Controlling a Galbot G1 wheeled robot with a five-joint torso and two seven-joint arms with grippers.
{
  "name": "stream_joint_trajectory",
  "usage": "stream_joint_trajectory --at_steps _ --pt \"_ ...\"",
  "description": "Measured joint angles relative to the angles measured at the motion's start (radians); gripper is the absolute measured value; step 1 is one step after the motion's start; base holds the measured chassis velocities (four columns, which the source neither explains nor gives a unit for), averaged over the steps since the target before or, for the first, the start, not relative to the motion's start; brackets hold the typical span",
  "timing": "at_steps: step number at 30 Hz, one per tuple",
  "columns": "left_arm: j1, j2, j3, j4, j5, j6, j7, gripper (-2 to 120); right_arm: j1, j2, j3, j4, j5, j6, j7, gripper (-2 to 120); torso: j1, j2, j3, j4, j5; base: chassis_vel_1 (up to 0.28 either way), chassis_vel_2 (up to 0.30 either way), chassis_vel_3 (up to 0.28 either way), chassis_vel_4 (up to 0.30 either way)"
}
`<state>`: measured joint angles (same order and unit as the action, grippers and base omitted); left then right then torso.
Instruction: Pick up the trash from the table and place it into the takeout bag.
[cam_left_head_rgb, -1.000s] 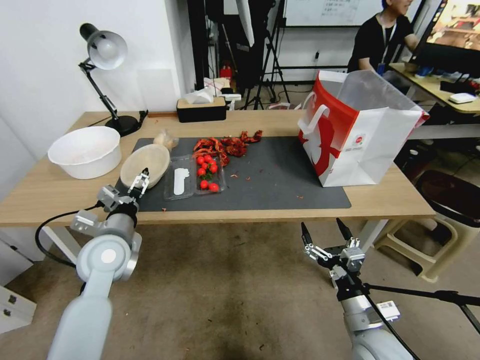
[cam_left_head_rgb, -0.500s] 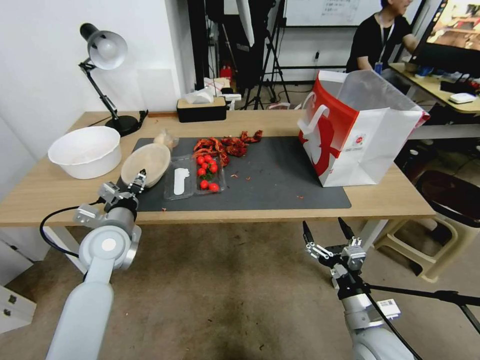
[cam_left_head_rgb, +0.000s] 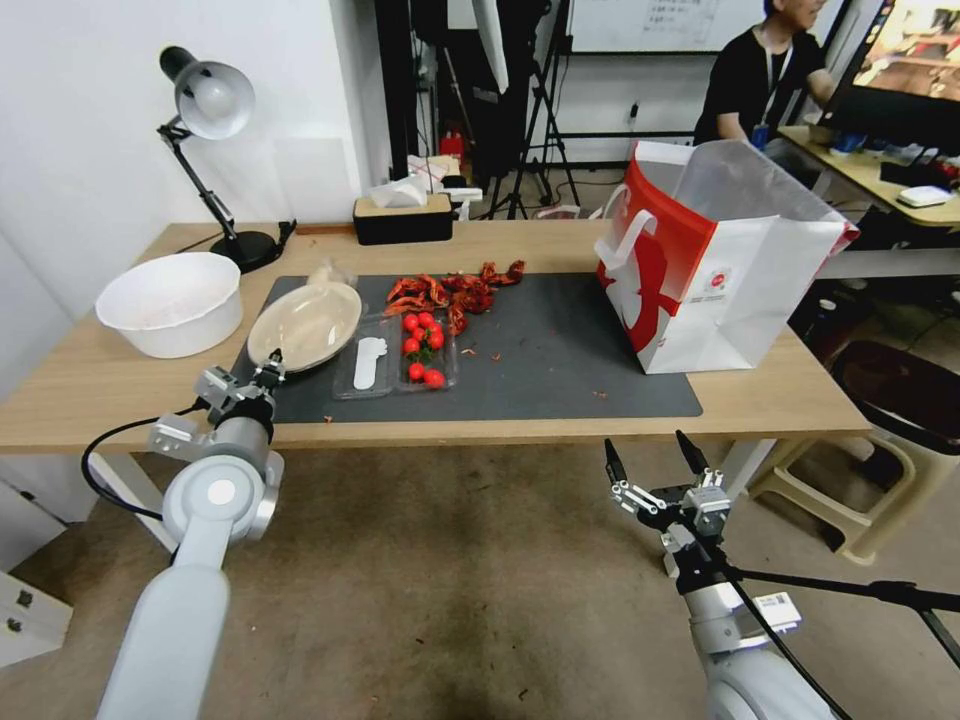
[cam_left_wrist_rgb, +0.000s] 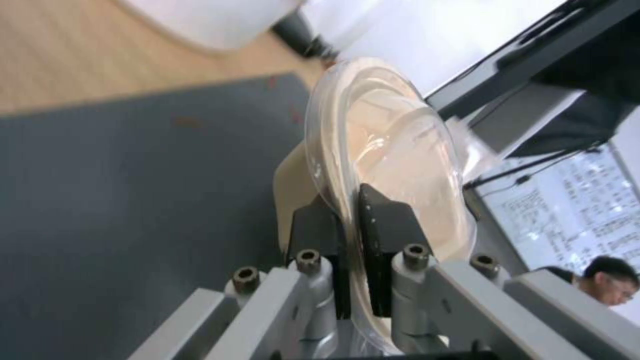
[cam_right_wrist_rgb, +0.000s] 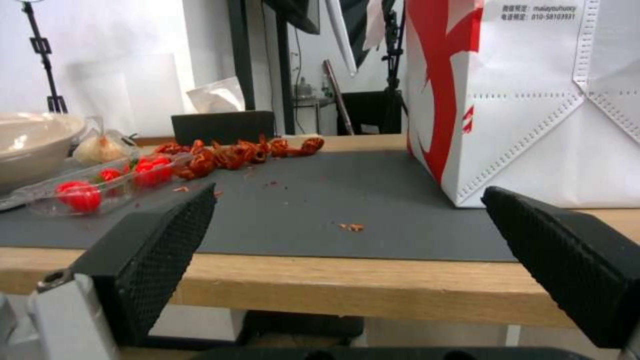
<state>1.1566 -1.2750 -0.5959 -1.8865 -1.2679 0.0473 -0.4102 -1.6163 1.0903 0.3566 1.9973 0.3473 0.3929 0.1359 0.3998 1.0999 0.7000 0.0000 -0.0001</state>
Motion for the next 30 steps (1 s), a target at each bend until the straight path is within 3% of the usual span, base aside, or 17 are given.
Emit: stream_joint_trajectory --at_steps 9,11,13,16,19,26,30 --pt "0.001 0.021 0.02 -0.001 0.164 -0.141 0.144 3 0.0 0.007 -0.003 -0.002 -0.004 0.002 0.0 100 0.0 0.0 0.0 0.0 0.0001 0.0 0.0 0.0 0.0" --pt "-0.009 0.04 0.032 -0.01 0.217 -0.174 0.217 3 -0.004 0.01 -0.003 -0.002 -0.005 0.004 -0.001 100 0.0 0.0 0.0 0.0 -0.0001 0.0 0.0 0.0 0.0" --pt "-0.013 0.048 0.035 -0.014 0.226 -0.18 0.239 3 -0.005 0.012 -0.003 -0.002 -0.006 0.005 -0.001 100 0.0 0.0 0.0 0.0 0.0001 0.0 0.0 0.0 0.0" --pt "-0.043 0.095 0.051 -0.033 0.231 -0.191 0.337 3 -0.013 0.014 -0.003 -0.001 -0.013 0.009 -0.002 100 0.0 0.0 0.0 0.0 0.0 0.0 0.0 0.0 0.0" --pt "-0.072 0.123 0.061 -0.037 0.226 -0.192 0.378 3 -0.019 0.016 -0.003 0.0 -0.017 0.013 -0.003 100 0.0 0.0 0.0 0.0 0.0 0.0 0.0 0.0 0.0" --pt "-0.162 0.181 0.111 -0.037 0.212 -0.179 0.396 3 -0.036 0.026 0.001 0.003 -0.025 0.022 -0.007 100 0.0 0.0 0.0 -0.0001 0.0002 0.0 0.0 0.0 0.0" --pt "-0.241 0.224 0.183 -0.009 0.202 -0.174 0.414 3 -0.047 0.036 0.005 0.009 -0.028 0.03 -0.015 100 0.0 0.0 0.0 0.0 0.0001 0.0 0.0 0.0 0.0"
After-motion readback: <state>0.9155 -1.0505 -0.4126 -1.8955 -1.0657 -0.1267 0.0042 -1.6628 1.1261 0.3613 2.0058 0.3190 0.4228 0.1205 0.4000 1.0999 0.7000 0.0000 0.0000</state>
